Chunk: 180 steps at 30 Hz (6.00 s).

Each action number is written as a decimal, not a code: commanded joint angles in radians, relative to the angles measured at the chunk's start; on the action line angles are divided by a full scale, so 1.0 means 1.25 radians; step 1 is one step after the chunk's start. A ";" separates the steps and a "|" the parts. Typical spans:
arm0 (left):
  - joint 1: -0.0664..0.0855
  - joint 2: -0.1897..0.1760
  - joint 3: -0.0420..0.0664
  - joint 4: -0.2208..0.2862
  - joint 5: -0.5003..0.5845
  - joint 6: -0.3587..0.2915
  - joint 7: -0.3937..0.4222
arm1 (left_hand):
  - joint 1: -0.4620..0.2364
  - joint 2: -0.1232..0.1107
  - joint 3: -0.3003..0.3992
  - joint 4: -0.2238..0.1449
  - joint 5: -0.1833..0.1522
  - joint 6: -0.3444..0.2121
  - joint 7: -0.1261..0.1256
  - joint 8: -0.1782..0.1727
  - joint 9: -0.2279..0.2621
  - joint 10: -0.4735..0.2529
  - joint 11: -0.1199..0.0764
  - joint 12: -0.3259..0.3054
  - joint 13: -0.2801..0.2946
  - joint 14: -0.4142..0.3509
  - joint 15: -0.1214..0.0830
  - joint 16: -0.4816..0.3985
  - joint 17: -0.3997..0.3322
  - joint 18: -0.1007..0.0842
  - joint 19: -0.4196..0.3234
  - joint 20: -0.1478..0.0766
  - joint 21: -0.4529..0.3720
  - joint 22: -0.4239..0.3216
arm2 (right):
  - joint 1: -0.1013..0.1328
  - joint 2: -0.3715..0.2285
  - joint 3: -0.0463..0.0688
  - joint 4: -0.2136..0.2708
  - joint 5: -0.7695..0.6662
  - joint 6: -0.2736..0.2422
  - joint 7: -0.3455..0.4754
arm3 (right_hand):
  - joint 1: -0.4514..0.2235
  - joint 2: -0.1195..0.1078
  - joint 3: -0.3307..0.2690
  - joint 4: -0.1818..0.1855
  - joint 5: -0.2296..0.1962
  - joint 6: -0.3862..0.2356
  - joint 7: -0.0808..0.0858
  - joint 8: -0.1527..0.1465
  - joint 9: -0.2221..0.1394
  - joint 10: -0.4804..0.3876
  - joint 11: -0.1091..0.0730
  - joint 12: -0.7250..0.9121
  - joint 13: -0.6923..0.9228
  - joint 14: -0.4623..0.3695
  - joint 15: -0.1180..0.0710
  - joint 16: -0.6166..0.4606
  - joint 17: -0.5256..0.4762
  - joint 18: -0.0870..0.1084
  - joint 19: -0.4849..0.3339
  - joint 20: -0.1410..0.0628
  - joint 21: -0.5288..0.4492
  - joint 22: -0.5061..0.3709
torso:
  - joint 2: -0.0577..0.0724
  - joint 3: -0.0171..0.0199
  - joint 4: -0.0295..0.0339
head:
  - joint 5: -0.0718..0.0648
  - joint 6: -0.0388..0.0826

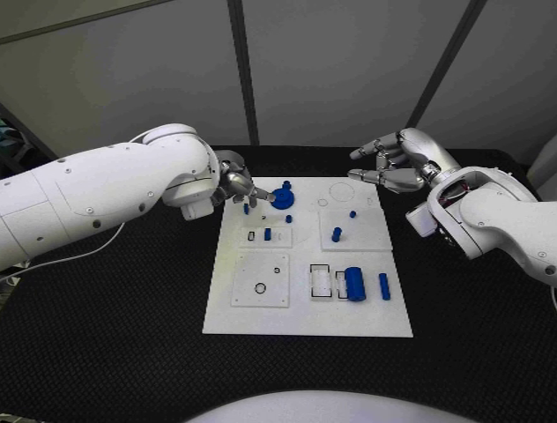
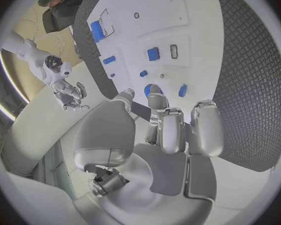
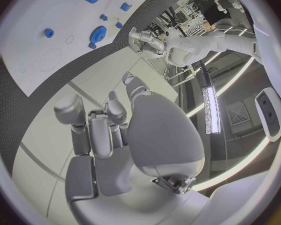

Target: Assemble the parts on the task board

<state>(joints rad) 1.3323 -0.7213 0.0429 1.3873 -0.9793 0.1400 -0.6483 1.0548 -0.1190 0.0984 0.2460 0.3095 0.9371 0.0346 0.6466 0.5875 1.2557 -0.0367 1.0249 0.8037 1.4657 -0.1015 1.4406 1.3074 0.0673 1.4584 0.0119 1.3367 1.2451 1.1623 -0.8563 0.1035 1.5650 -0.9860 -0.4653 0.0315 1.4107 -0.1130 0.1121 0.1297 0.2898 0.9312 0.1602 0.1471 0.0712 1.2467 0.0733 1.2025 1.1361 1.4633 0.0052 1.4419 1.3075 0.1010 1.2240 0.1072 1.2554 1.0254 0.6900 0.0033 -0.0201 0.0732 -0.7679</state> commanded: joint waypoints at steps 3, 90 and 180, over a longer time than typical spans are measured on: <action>0.015 0.010 0.005 -0.051 0.002 0.088 -0.010 | 0.031 0.009 -0.024 0.008 0.003 -0.032 0.015 -0.039 -0.031 -0.011 0.013 -0.003 -0.008 0.048 0.015 -0.005 0.070 0.005 -0.008 0.009 -0.014 -0.013 | 0.001 0.001 0.001 -0.001 0.002 0.006 0.004 | -0.006 -0.003 -0.002 0.006 -0.003 -0.005 0.001 0.003 -0.001 -0.006 0.001 -0.006 -0.002 0.040 -0.005 -0.006 0.024 0.013 -0.005 0.001 -0.005 -0.003 | 0.000 0.0004 0.0002 | 0.000 0.002; -0.008 0.152 -0.013 -0.322 -0.050 0.209 0.074 | 0.196 0.110 -0.054 -0.026 -0.011 0.033 0.010 -0.099 -0.144 -0.014 0.009 0.017 -0.013 0.048 0.014 -0.004 0.071 0.004 -0.006 0.012 -0.013 0.005 | 0.001 0.018 0.001 -0.010 0.002 0.024 0.000 | -0.006 0.003 0.001 0.016 0.001 -0.011 0.000 0.007 -0.001 -0.047 -0.001 -0.059 -0.066 0.028 -0.007 -0.044 -0.023 0.022 -0.031 0.000 -0.044 -0.054 | 0.000 0.0007 -0.0002 | 0.000 -0.010; -0.067 -0.022 -0.017 0.007 -0.073 0.107 0.046 | 0.059 -0.028 0.562 -0.230 -0.068 0.019 0.004 -0.003 -0.096 0.039 0.000 0.004 -0.033 0.050 0.007 -0.002 0.073 -0.002 0.008 0.005 0.003 0.046 | 0.001 0.010 0.001 -0.006 0.002 0.030 -0.005 | 0.000 0.003 0.004 0.015 0.004 -0.011 -0.001 0.010 0.000 -0.045 -0.002 -0.061 -0.070 0.028 -0.008 -0.049 -0.028 0.023 -0.031 -0.001 -0.050 -0.059 | 0.000 0.0006 0.0011 | 0.009 -0.019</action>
<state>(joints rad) 1.2484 -0.7488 0.0226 1.3978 -1.0604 0.2560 -0.5786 1.1244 -0.1618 0.6642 0.0917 0.2202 0.9560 0.0446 0.6394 0.4658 1.2693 -0.0109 1.0297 0.7639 1.4655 -0.0870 1.4406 1.3075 0.0672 1.4594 0.0181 1.3382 1.3034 1.1620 -0.8439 0.1034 1.5561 -0.9857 -0.4341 0.0204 1.4107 -0.1130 0.1135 0.1479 0.2898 0.9244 0.1606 0.1558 0.0713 1.1933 0.0733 1.1326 1.0490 1.4668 0.0017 1.3845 1.2736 0.1166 1.1903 0.1089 1.1990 0.9523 0.6895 0.0037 -0.0188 0.0865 -0.7924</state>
